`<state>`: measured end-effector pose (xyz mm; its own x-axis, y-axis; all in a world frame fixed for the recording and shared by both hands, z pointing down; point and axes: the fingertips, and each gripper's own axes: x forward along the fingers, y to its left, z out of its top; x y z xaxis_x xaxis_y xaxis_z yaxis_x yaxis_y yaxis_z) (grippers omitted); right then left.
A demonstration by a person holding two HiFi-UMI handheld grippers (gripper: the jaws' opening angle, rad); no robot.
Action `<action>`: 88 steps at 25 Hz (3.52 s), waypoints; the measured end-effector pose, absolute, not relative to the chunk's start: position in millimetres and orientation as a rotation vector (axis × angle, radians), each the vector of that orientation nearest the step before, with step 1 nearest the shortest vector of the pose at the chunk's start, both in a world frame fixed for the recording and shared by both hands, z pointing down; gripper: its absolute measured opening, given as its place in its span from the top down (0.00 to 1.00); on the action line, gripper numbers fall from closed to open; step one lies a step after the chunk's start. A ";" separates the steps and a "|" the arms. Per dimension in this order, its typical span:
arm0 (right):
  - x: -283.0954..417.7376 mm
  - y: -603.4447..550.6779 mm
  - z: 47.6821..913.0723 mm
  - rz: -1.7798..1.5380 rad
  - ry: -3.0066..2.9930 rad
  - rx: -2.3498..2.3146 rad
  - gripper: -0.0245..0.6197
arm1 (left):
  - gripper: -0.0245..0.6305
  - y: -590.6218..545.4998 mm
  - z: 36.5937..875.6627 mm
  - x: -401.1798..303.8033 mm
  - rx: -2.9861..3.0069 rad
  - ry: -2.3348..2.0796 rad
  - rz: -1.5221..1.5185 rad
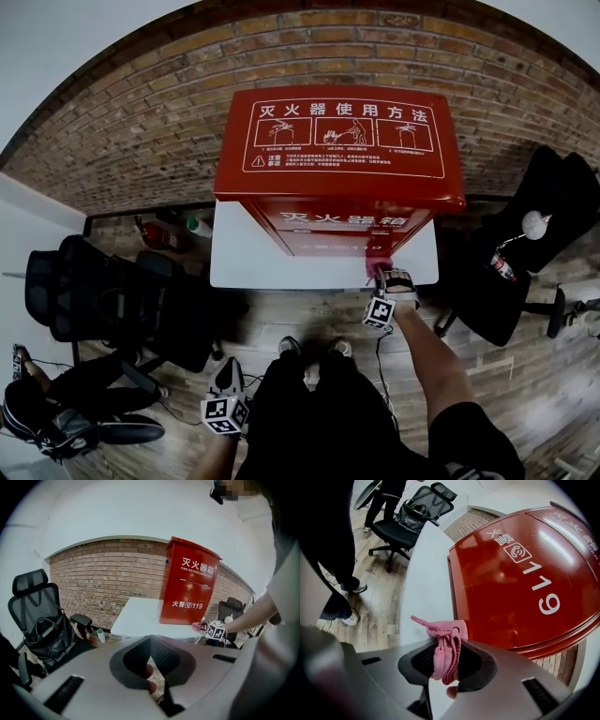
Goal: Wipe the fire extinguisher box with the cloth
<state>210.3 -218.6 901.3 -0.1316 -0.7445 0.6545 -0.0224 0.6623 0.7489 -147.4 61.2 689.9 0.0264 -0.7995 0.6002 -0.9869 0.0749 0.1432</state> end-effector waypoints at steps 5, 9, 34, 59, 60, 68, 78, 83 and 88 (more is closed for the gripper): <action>199.6 -216.0 899.6 -0.706 -1.598 0.639 0.81 | 0.93 60.6 689.2 -143.7 1.763 -1.809 0.441; 183.2 -214.0 897.7 -0.722 -1.608 0.622 0.81 | 0.93 59.9 690.3 -145.7 1.773 -1.822 0.435; 153.7 -217.7 879.0 -0.762 -1.595 0.661 0.81 | 0.93 73.0 691.5 -153.5 1.752 -1.849 0.414; 156.2 -218.7 834.8 -0.814 -1.544 0.722 0.81 | 0.93 60.7 680.3 -156.4 1.851 -1.806 0.387; 156.4 -218.8 833.0 -0.818 -1.541 0.724 0.81 | 0.93 60.5 679.8 -156.8 1.855 -1.803 0.388; 156.6 -218.1 813.2 -0.830 -1.537 0.747 0.81 | 0.93 54.5 672.9 -158.6 1.889 -1.775 0.383; 155.3 -218.0 788.8 -0.834 -1.548 0.794 0.81 | 0.93 45.6 671.5 -159.9 1.920 -1.734 0.396; 152.3 -220.0 768.8 -0.855 -1.537 0.823 0.81 | 0.93 39.8 669.0 -166.0 1.932 -1.733 0.392; 149.3 -218.6 754.7 -0.854 -1.544 0.830 0.81 | 0.93 32.8 664.6 -167.8 1.957 -1.719 0.384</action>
